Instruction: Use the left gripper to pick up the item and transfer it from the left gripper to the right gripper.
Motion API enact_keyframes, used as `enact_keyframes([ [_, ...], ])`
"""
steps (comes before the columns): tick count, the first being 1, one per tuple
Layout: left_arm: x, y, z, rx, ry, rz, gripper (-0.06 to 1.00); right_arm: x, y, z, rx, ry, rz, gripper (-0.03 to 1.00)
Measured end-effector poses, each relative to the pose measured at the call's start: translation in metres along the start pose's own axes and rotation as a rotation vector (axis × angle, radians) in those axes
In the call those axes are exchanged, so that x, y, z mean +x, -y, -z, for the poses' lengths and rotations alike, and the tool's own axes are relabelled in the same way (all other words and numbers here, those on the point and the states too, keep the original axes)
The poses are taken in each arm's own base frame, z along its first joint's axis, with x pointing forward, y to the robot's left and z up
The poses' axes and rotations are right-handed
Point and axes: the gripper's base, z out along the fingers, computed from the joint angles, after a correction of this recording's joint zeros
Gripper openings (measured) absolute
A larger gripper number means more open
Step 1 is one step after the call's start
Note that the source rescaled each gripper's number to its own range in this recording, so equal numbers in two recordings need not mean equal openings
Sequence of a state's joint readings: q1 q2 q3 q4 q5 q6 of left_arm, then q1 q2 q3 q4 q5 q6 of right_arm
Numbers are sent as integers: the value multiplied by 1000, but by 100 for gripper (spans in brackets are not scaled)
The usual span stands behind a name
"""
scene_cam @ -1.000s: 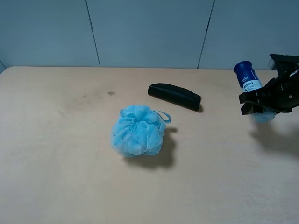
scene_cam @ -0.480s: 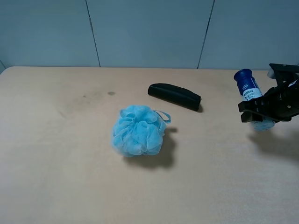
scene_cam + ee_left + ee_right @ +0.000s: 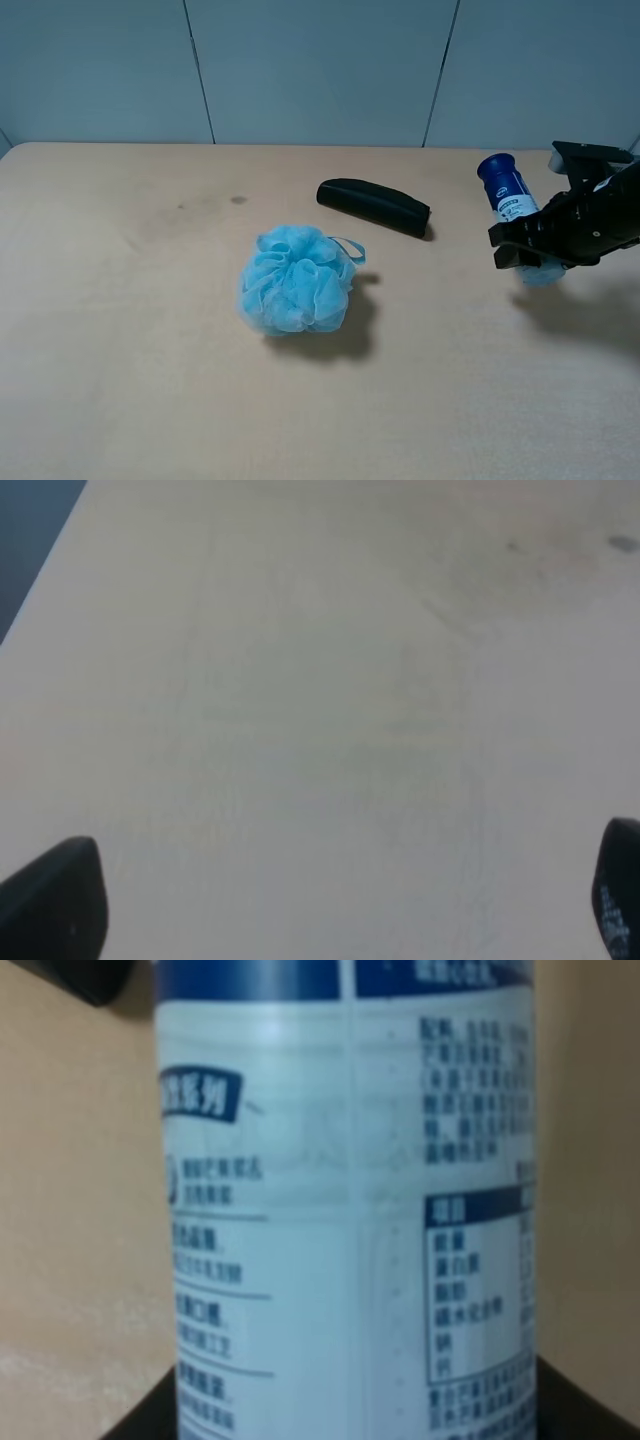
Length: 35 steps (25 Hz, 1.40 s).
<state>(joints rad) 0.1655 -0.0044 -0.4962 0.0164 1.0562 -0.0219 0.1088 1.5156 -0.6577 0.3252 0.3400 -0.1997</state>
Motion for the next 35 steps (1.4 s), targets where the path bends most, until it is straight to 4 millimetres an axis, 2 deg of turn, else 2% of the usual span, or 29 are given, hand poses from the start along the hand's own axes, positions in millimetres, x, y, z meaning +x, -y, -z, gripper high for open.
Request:
enact_keyframes([
  [4,0,0,0,0,0,0,94,12,3,-11,9,-53,-13,0],
  [13,0,0,0,-1,0,0,94,16,6,-30,26,-87,-28,1],
  [14,0,0,0,-1,0,0,94,16,6,-30,26,-86,-27,14],
  [15,0,0,0,-1,0,0,94,15,6,-30,27,-80,-27,45],
  [16,0,0,0,-1,0,0,94,15,7,-30,28,-76,-26,67],
  [17,0,0,0,-1,0,0,94,15,7,-30,29,-73,-24,80],
  [20,0,0,0,-1,0,0,94,14,7,-30,30,-70,-24,95],
  [27,0,0,0,-1,0,0,94,9,5,-28,22,-73,-22,98],
  [32,0,0,0,-1,0,0,94,-12,-1,-18,-10,-125,-1,98],
  [35,0,0,0,-1,0,0,94,-26,-5,-3,-11,-138,11,98],
])
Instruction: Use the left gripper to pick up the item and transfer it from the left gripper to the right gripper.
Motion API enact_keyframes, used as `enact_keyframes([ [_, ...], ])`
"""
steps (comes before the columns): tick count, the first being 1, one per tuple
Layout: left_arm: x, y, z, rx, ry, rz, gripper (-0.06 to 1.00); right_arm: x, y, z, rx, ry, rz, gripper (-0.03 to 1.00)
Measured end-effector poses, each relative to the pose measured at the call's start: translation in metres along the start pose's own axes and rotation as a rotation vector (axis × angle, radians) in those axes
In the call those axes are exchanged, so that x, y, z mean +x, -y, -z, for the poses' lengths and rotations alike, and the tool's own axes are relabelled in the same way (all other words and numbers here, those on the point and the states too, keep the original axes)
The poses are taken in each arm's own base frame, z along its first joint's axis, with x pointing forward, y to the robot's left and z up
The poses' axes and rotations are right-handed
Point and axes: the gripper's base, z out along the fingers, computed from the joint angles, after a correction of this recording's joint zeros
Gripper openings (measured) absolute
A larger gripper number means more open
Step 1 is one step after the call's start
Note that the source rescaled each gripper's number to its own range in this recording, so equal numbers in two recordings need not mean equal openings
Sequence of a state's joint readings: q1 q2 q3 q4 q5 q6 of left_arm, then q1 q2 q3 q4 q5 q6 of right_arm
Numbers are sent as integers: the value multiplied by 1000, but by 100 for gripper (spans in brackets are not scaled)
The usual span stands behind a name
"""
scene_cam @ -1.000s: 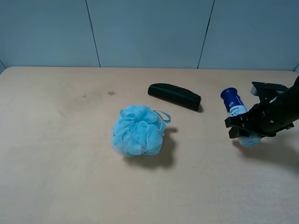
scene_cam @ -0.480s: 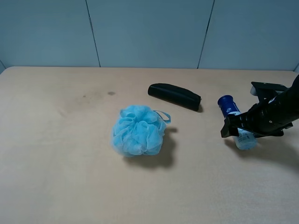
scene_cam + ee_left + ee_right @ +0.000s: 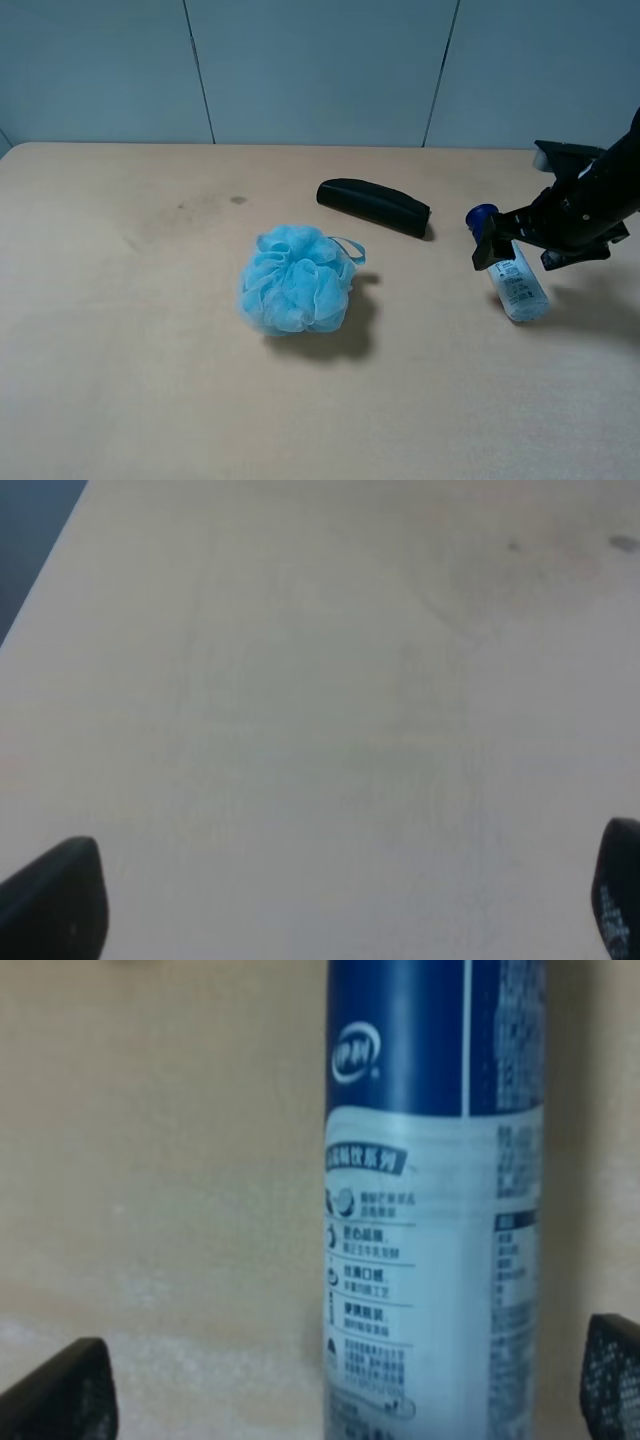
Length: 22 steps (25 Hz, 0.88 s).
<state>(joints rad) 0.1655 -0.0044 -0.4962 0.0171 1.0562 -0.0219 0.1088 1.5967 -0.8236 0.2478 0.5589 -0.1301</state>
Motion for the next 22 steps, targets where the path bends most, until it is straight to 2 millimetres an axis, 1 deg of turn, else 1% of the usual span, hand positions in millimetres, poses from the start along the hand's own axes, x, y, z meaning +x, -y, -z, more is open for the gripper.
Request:
enact_keyframes([
  [2,0,0,0,0,0,0,94,-8,-2,17,8,23,6,98],
  [5,0,0,0,0,0,0,94,-13,-5,51,30,68,20,98],
  [8,0,0,0,0,0,0,94,-8,-7,87,52,108,27,98],
  [11,0,0,0,0,0,0,94,7,-8,120,63,134,36,98],
  [14,0,0,0,0,0,0,94,25,-11,147,61,153,24,98],
  [18,0,0,0,0,0,0,93,50,-13,178,53,178,-10,99],
  [21,0,0,0,0,0,0,93,71,-14,196,47,203,-16,100],
  [22,0,0,0,0,0,0,93,78,-14,199,46,208,-17,100],
])
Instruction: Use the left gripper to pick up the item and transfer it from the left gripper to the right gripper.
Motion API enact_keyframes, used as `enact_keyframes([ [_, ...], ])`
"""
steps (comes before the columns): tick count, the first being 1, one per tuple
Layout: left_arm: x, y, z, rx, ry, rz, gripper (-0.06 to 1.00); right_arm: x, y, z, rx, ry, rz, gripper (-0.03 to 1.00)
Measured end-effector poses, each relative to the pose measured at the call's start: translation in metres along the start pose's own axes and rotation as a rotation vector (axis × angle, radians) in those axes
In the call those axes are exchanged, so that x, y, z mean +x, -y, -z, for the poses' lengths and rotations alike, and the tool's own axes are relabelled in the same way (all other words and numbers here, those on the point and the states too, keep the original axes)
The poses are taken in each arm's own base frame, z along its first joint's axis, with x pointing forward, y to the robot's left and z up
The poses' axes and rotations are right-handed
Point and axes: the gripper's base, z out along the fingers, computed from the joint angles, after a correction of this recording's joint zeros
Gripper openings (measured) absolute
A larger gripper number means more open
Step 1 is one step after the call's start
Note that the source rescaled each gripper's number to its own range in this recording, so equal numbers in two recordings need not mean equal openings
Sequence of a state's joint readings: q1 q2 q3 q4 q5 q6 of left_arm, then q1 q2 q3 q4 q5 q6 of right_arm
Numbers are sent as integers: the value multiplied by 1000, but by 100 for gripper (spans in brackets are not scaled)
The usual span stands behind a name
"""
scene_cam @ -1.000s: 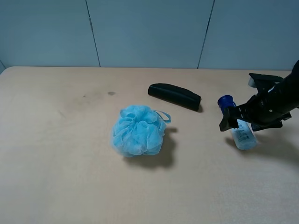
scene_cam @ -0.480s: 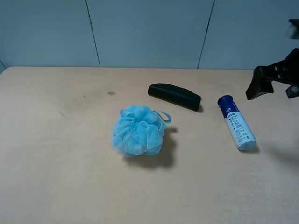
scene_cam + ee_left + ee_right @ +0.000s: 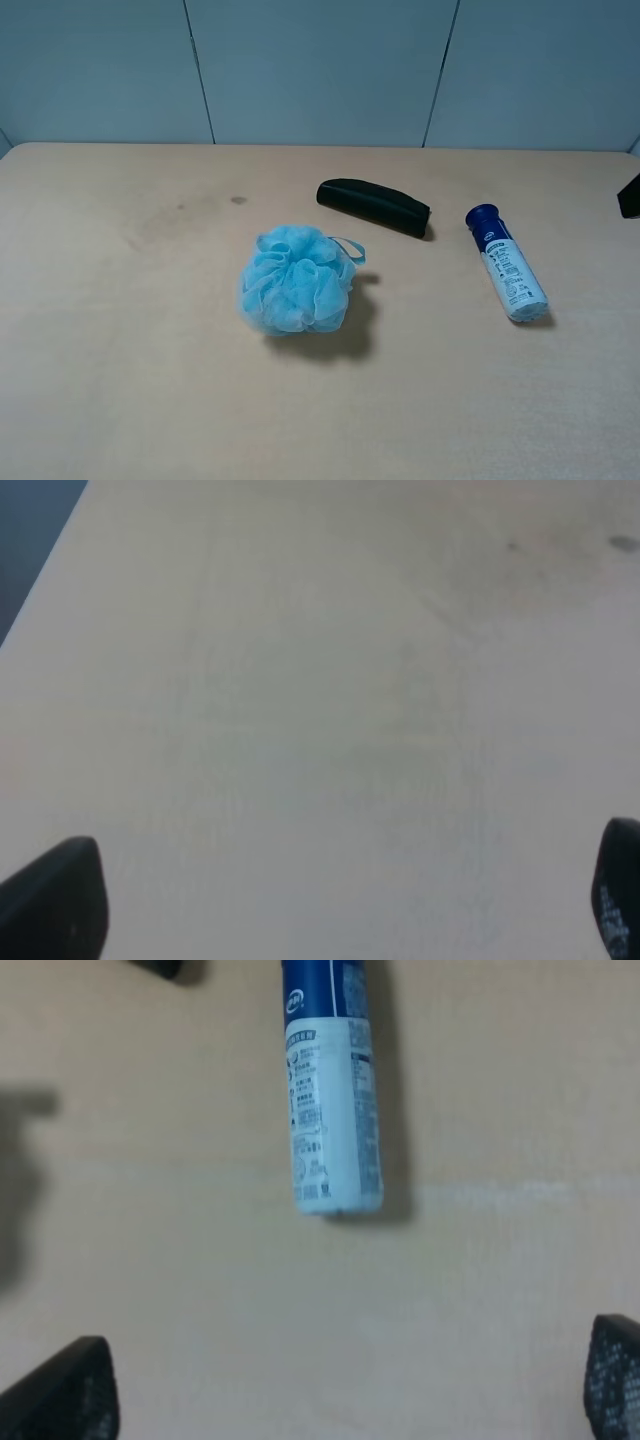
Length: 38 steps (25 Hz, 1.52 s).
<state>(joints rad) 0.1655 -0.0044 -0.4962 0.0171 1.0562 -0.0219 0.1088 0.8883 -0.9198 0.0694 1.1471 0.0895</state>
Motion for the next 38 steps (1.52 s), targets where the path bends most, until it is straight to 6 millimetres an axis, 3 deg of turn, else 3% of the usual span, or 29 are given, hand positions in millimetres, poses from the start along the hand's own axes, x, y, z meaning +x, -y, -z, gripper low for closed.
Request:
enact_keyframes([
  [3,0,0,0,0,0,0,93,27,3,7,-2,20,0,100],
  [9,0,0,0,0,0,0,93,84,13,-3,21,62,18,100],
  [14,0,0,0,0,0,0,93,114,18,-3,32,182,38,100],
  [21,0,0,0,0,0,0,93,136,21,20,32,431,72,100],
  [28,0,0,0,0,0,0,93,159,24,31,21,570,54,100],
  [38,0,0,0,0,0,0,93,158,25,25,18,594,36,100],
])
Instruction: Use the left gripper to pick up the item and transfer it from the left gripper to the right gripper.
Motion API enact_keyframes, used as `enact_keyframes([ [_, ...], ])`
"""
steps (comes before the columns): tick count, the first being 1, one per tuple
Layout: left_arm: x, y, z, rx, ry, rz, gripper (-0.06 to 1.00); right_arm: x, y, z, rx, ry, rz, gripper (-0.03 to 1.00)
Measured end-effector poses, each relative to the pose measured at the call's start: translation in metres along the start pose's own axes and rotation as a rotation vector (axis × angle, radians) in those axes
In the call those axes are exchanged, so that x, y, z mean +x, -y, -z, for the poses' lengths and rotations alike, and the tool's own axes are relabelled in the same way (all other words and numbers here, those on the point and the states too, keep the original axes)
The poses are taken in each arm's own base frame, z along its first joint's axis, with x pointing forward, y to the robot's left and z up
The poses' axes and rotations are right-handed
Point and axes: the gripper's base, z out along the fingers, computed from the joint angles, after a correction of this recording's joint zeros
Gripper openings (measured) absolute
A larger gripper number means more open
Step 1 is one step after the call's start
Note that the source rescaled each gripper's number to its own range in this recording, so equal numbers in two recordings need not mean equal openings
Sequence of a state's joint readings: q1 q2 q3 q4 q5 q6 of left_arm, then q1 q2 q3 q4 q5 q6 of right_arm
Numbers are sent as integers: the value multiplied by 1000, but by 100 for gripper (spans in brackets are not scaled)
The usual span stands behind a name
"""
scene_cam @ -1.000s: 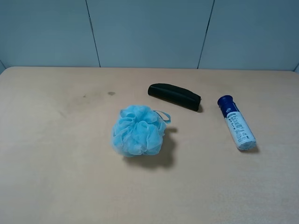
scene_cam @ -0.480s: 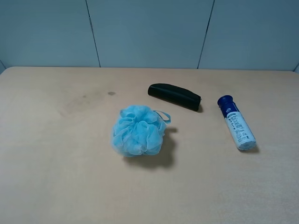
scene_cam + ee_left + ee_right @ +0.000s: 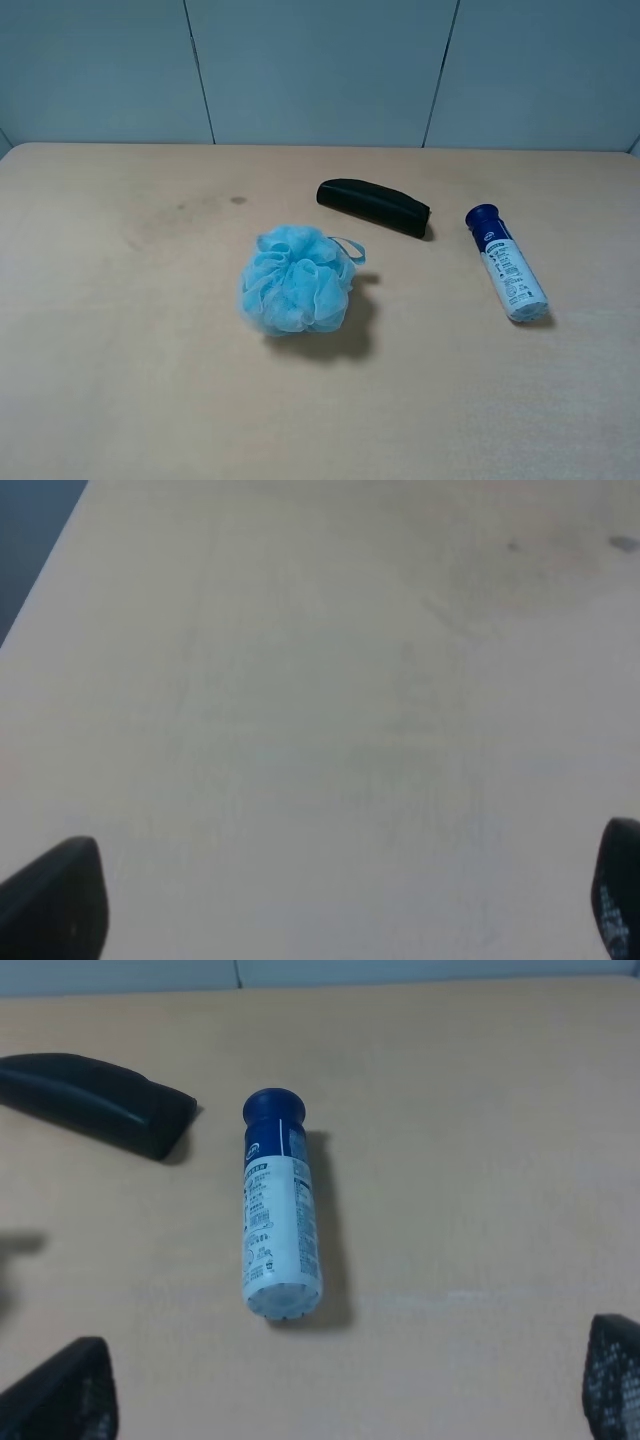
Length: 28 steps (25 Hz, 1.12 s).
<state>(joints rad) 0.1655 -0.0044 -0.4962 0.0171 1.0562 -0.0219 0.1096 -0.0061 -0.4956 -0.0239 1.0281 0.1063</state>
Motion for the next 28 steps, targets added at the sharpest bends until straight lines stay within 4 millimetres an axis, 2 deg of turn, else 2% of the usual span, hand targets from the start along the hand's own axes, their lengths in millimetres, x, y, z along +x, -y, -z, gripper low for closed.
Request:
enact_keyframes([
  [28,0,0,0,-1,0,0,93,0,0,0,0,3,-1,100],
])
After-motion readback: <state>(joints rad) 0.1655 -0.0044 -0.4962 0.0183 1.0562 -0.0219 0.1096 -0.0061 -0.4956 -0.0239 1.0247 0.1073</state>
